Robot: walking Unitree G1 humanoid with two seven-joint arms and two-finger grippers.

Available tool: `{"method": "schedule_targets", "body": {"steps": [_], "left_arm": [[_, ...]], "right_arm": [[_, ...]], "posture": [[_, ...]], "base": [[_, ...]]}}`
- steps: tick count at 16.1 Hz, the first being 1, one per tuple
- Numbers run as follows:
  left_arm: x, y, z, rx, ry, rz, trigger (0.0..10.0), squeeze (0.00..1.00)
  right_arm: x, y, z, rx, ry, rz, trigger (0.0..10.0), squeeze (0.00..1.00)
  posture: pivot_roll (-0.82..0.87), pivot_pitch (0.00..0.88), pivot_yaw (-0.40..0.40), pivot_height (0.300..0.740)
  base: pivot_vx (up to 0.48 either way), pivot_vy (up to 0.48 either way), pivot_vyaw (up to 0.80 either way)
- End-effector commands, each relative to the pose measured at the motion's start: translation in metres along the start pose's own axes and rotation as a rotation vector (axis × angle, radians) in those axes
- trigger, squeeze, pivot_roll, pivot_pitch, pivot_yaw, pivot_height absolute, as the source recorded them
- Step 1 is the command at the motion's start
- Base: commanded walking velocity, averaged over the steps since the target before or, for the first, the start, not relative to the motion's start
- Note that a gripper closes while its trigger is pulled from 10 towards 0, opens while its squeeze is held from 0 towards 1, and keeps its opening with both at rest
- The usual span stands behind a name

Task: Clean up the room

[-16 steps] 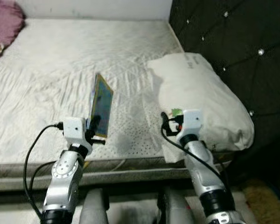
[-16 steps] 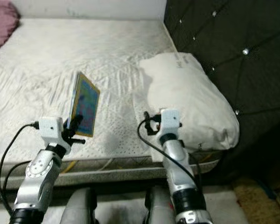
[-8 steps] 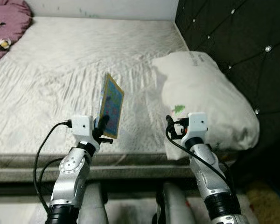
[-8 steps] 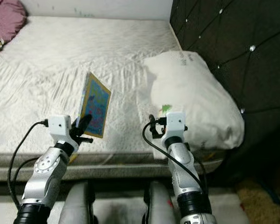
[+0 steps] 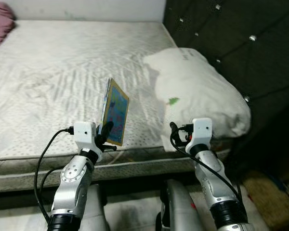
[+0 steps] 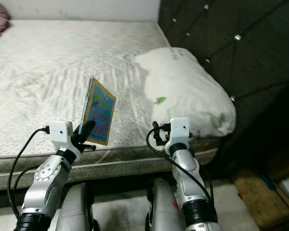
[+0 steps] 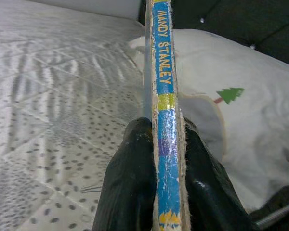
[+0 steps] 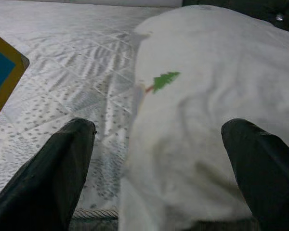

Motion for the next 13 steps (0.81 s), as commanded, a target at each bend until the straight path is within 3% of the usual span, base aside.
{"method": "schedule_targets", "body": {"steps": [1,4,13], "left_arm": [[-0.0051,0.0145,0.0028,-0.05,-0.036,0.016,10.0,0.0],[-0.0041,0.016,0.0042,-0.051,-0.036,0.02,10.0,0.0],[-0.004,0.0129,0.0047,-0.06,-0.024,0.004,10.0,0.0]], "right_arm": [[-0.0031,0.0039,0.0014,-0.006,-0.012,0.0,10.0,0.0],[-0.0032,0.0049,0.0019,-0.009,-0.015,-0.004,10.0,0.0],[-0.0034,0.002,0.0001,-0.001,-0.021,-0.029,10.0,0.0]], "posture": [[-0.02,0.049,-0.046,0.584],[-0.03,0.05,-0.039,0.584],[-0.04,0.029,-0.035,0.584]], "base": [[0.259,0.0,0.0],[0.259,0.0,0.0],[0.0,0.0,0.0]]}}
Point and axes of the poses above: a point about 5 cm out from each wrist's last joint towards the gripper, its own z axis pointing out of the wrist towards the gripper, its own y axis along the axis of the wrist's last joint, x = y × z, the point moved 2 cm from there along z, pointing out of the wrist towards the gripper, and after that the axes turned 9 degrees about -z, right-handed, at the moved point
